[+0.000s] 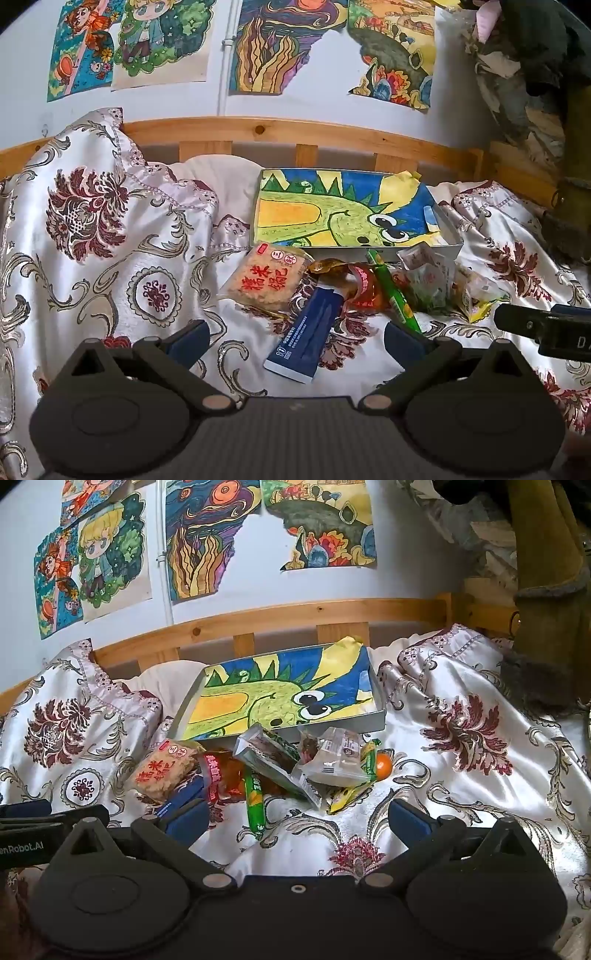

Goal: Organize snacks

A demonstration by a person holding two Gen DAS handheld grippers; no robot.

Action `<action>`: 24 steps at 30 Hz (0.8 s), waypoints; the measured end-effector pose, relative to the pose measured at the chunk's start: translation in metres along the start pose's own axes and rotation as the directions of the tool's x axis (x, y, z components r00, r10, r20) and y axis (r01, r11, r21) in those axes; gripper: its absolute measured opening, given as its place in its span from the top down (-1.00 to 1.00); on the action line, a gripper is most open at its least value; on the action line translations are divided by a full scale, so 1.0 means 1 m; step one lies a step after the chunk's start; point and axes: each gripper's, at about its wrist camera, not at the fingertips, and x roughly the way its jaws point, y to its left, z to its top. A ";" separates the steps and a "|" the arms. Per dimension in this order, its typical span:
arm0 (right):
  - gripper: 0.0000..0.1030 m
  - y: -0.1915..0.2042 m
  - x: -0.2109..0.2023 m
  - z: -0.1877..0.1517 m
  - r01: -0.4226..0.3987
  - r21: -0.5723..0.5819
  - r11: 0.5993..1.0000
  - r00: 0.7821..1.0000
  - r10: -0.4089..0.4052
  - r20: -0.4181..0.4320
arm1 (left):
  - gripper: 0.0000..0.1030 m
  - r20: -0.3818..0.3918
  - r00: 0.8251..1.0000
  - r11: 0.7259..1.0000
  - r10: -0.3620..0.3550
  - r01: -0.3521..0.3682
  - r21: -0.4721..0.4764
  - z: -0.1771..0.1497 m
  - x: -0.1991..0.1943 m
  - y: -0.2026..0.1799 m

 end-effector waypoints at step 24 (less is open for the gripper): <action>-0.99 0.000 -0.001 0.003 0.000 -0.010 1.000 1.000 0.000 -0.009 | -0.99 0.000 1.000 1.000 -0.001 0.001 -0.004 0.001 0.000 0.001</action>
